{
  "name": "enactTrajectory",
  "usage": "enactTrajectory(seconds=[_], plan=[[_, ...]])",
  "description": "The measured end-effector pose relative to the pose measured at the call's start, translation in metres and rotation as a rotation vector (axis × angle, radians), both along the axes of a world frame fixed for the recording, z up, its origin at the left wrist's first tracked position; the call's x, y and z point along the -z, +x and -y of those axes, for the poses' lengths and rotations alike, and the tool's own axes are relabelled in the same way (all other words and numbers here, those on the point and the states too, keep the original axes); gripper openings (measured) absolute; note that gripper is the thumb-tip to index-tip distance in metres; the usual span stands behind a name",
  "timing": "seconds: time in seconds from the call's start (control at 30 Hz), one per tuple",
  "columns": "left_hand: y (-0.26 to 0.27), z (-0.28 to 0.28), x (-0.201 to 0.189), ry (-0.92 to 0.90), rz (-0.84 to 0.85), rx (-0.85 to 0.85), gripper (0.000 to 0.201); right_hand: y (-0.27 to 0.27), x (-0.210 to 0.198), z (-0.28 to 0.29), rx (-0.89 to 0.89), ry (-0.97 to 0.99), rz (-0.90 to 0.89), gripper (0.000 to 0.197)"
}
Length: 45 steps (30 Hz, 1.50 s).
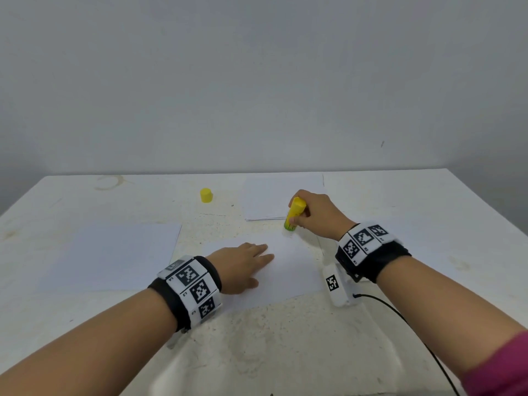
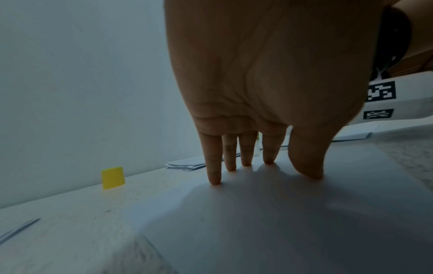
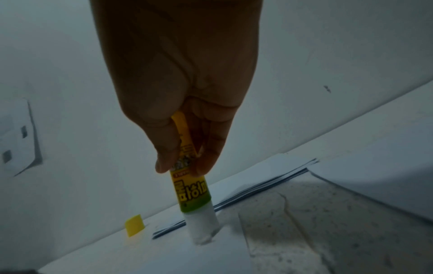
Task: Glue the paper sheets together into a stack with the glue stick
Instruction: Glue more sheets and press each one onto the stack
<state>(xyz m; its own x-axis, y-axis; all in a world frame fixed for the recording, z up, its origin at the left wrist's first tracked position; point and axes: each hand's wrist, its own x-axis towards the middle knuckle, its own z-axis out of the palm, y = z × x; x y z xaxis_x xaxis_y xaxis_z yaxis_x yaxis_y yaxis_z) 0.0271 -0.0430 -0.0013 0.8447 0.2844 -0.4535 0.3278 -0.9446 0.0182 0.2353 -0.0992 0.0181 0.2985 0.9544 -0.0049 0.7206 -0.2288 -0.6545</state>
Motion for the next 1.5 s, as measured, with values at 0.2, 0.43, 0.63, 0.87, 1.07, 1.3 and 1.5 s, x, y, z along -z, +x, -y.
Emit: enactTrajectory(seconds=[0.2,0.43,0.63,0.87,1.07,1.3,1.5], plan=[[0.002,-0.003,0.001,-0.014,-0.005,0.002,0.066,-0.002,-0.003,0.013,-0.095,-0.116,0.135,0.024],[0.005,-0.008,0.000,0.011,-0.002,0.027,0.068,-0.007,-0.015,0.050,-0.223,-0.223,0.184,0.026],[0.008,-0.010,-0.004,0.045,-0.008,0.050,0.070,-0.008,-0.017,0.068,-0.270,-0.270,0.202,0.025],[0.006,-0.008,-0.009,0.174,-0.010,0.063,0.077,0.009,-0.025,0.061,-0.152,-0.074,-0.007,0.021],[0.000,-0.002,-0.001,0.160,0.038,0.033,0.079,0.014,-0.018,0.040,0.049,0.108,-0.097,0.022],[-0.005,-0.011,-0.004,0.260,0.011,0.024,0.061,-0.004,-0.007,0.012,0.046,0.119,-0.106,0.022],[-0.011,-0.013,0.002,0.262,0.028,-0.085,0.065,-0.027,0.000,-0.015,-0.006,0.091,-0.093,0.024]])
